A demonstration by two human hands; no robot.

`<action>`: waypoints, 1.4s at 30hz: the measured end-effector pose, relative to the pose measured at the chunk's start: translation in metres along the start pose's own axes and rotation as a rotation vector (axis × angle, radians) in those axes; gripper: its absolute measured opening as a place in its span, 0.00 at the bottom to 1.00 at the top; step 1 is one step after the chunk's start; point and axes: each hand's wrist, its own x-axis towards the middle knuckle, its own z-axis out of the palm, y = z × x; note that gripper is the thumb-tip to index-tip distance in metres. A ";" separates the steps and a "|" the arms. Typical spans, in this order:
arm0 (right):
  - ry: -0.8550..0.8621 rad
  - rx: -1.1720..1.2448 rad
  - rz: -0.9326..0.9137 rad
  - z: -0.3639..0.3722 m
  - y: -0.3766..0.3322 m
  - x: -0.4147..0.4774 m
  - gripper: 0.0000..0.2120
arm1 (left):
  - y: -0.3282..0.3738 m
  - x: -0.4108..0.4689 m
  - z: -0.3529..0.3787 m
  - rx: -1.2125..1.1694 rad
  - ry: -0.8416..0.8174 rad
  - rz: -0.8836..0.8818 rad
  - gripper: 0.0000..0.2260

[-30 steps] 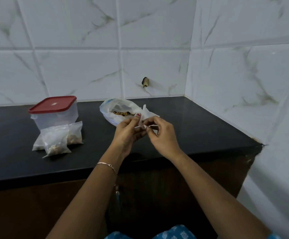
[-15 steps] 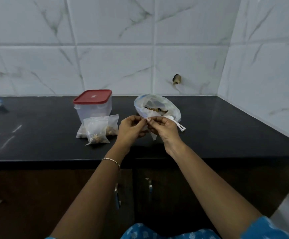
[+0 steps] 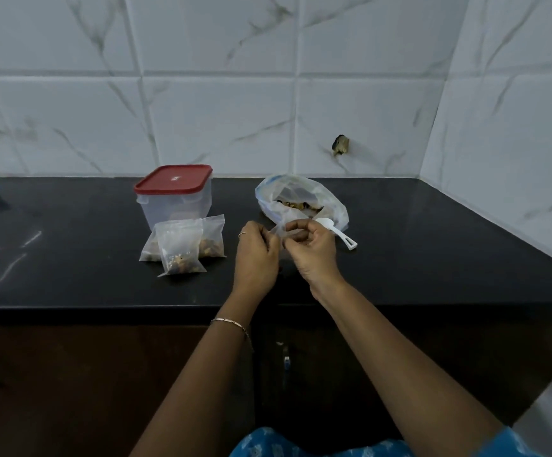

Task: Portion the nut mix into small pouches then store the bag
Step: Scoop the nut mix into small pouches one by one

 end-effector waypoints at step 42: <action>-0.511 -0.634 -0.154 -0.048 -0.060 0.037 0.21 | 0.017 0.011 -0.020 0.568 -0.141 0.493 0.34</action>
